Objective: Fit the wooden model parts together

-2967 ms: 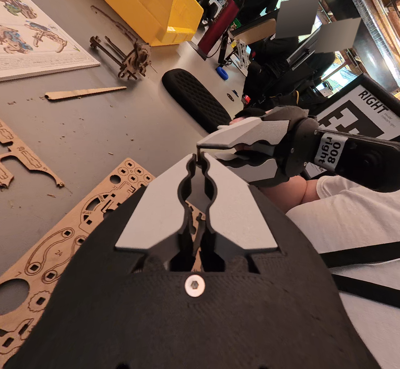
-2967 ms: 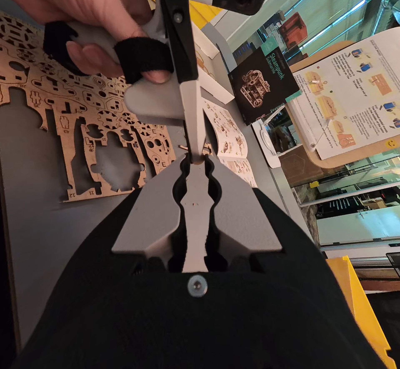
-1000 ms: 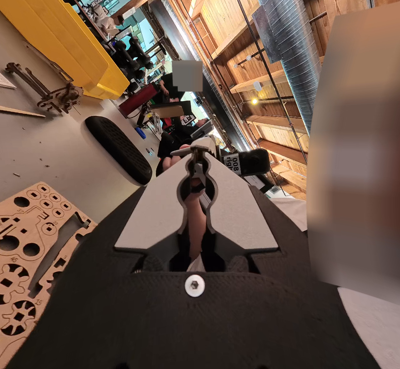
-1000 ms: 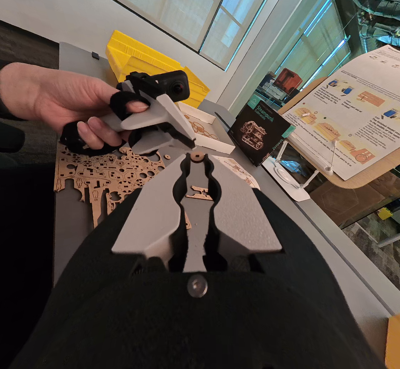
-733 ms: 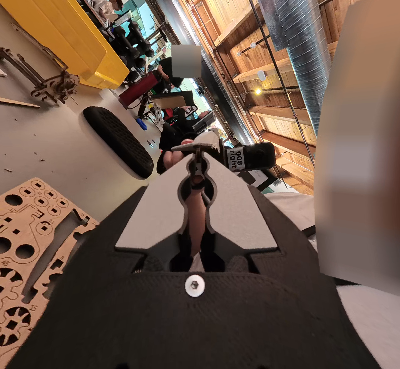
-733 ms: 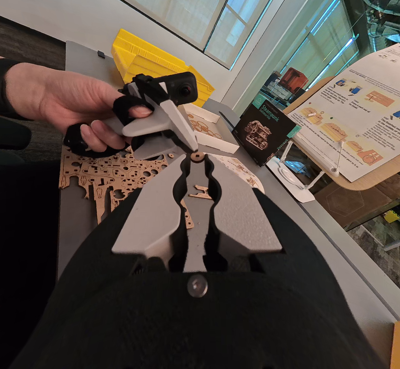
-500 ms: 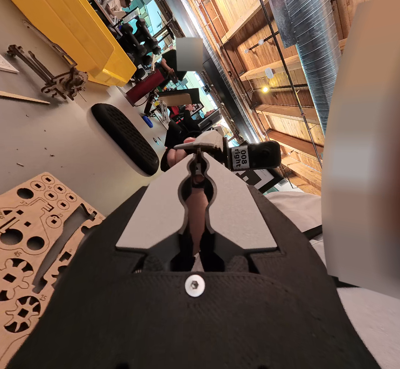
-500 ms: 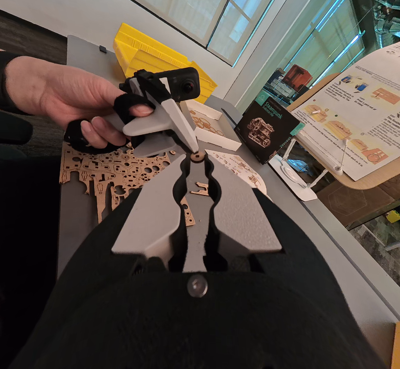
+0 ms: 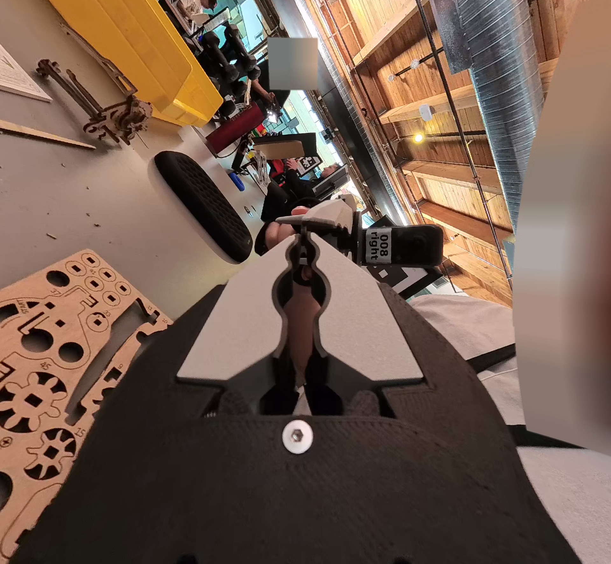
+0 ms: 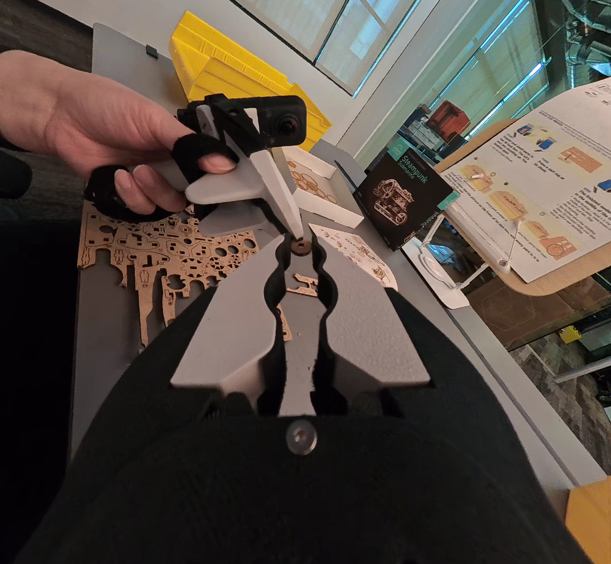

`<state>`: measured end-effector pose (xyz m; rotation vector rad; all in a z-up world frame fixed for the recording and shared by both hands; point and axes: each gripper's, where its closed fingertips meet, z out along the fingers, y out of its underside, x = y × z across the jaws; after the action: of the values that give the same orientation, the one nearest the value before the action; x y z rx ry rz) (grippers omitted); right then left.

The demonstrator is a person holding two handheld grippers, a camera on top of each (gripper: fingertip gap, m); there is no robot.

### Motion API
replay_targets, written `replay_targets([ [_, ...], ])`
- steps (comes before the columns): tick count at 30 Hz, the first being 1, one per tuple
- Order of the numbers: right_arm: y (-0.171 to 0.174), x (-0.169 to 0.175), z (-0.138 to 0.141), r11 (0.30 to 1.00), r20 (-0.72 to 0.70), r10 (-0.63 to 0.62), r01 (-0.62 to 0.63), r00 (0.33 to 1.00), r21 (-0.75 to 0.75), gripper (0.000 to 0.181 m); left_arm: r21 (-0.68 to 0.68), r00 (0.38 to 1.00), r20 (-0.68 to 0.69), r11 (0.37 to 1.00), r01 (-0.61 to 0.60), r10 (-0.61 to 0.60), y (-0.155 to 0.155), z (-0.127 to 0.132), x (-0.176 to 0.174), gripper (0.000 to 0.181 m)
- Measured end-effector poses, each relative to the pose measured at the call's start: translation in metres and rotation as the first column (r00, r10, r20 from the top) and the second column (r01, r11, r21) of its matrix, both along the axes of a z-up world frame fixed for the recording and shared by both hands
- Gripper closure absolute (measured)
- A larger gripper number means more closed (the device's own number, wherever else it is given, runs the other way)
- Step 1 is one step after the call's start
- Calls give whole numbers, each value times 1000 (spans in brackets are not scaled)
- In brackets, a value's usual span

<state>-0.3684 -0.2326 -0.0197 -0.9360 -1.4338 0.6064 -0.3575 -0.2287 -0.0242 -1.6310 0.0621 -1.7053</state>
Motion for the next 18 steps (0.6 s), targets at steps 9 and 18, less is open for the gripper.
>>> replay_targets([
  [9,1,1,-2,1000,10,-9,8,1000,30,169,-10,1000,2,1000,0,0,0,-2,0,181],
  [18,-1,0,-5,998,22,-11,9,1000,56,168,-2,1000,-6,1000,5,-5,-1,0,1,181],
])
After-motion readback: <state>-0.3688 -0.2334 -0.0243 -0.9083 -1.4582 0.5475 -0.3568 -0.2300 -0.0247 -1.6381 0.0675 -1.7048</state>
